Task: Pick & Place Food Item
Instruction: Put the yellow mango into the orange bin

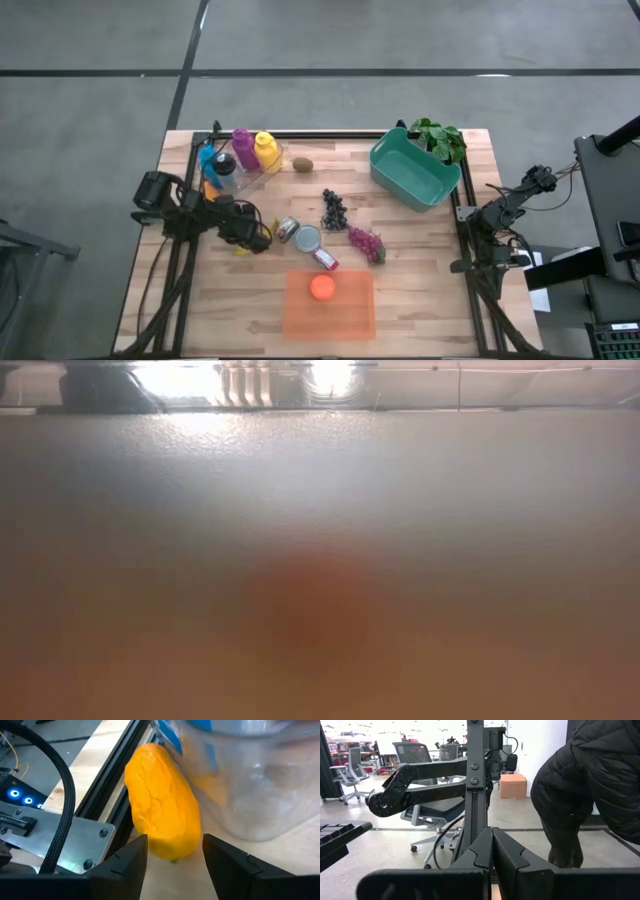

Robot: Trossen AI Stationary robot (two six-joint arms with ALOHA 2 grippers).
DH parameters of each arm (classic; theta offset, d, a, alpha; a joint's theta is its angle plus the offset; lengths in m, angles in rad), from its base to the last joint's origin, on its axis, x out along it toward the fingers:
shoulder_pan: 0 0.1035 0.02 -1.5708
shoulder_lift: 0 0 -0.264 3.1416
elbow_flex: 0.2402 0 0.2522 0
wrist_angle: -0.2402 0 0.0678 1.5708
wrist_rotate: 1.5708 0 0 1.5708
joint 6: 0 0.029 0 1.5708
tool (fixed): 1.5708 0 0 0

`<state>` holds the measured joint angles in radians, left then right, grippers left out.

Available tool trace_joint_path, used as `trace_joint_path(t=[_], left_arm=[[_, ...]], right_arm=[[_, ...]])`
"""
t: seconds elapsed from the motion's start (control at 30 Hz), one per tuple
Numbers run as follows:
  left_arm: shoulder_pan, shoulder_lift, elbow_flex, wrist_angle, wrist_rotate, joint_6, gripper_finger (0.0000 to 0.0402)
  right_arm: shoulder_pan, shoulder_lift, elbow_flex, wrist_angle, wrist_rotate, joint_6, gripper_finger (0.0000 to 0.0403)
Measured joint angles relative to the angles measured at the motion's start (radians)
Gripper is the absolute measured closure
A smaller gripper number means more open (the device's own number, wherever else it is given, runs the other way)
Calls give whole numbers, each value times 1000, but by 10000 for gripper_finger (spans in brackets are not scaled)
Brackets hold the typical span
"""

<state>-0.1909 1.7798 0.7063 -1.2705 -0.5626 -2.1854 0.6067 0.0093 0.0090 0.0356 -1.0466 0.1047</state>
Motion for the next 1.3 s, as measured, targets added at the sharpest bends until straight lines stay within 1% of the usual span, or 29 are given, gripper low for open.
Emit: trace_joint_path(t=[0.27, 0.4, 0.6, 0.7, 0.83, 0.9, 1.0, 1.1, 1.17, 1.23, 1.3], left_arm=[[1, 0, 0, -1, -14, -13, 207], [1, 0, -5, 25, -9, -5, 207], [1, 0, -8, 119, 72, -12, 207], [0, -2, 1, 130, 109, -9, 207], [0, -49, 73, 118, 180, 88, 207], [-1, -79, 114, 84, 190, 152, 207], [-1, -119, 165, -22, 175, 199, 207], [-1, -149, 174, -138, 130, 176, 207], [-1, -165, 157, -187, 87, 142, 207], [-1, -175, 125, -199, 46, 123, 207], [-1, -185, 88, -176, 11, 113, 207]], right_arm=[[0, 0, 0, 0, 0, 0, 395], [0, 0, 0, 0, 0, 0, 395], [0, 0, 0, 0, 0, 0, 395], [0, 0, 0, 0, 0, 0, 395], [0, 0, 0, 0, 0, 0, 395], [0, 0, 0, 0, 0, 0, 395], [0, 0, 0, 0, 0, 0, 395], [0, 0, 0, 0, 0, 0, 395], [0, 0, 0, 0, 0, 0, 395], [0, 0, 0, 0, 0, 0, 395], [0, 0, 0, 0, 0, 0, 395]])
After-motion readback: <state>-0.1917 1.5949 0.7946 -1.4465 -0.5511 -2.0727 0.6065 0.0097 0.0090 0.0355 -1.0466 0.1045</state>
